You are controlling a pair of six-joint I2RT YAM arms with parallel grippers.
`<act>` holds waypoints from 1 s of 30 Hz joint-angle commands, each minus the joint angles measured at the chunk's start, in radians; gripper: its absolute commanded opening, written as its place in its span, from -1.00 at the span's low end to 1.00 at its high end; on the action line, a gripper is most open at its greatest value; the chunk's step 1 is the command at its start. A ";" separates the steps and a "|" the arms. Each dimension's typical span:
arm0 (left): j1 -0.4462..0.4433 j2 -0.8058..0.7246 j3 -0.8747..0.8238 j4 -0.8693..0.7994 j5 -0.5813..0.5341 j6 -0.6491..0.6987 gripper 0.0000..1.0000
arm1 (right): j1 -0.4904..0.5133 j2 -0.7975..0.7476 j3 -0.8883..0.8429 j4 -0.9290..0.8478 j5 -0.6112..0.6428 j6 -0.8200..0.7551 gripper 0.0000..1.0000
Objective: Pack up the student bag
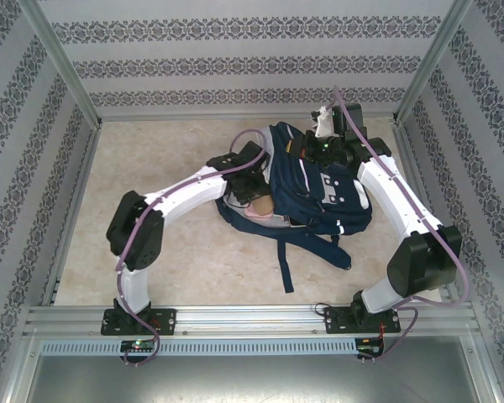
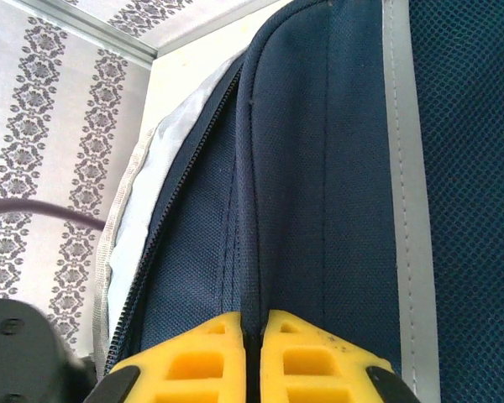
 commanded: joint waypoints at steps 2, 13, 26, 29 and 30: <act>-0.021 0.077 0.095 -0.006 0.036 0.013 0.00 | -0.007 -0.079 -0.012 0.136 -0.069 0.032 -0.80; -0.015 0.077 0.149 -0.120 -0.029 0.049 0.85 | -0.007 -0.088 -0.057 0.137 -0.065 0.020 -0.80; 0.102 -0.178 -0.067 -0.187 -0.140 0.122 0.85 | 0.008 -0.039 -0.082 0.142 -0.042 0.003 -0.72; 0.168 -0.181 -0.107 -0.165 -0.112 0.173 0.78 | 0.033 -0.022 -0.083 0.133 -0.034 -0.006 -0.65; 0.188 -0.169 -0.110 -0.156 -0.093 0.203 0.75 | 0.046 -0.017 -0.085 0.130 -0.029 -0.009 -0.65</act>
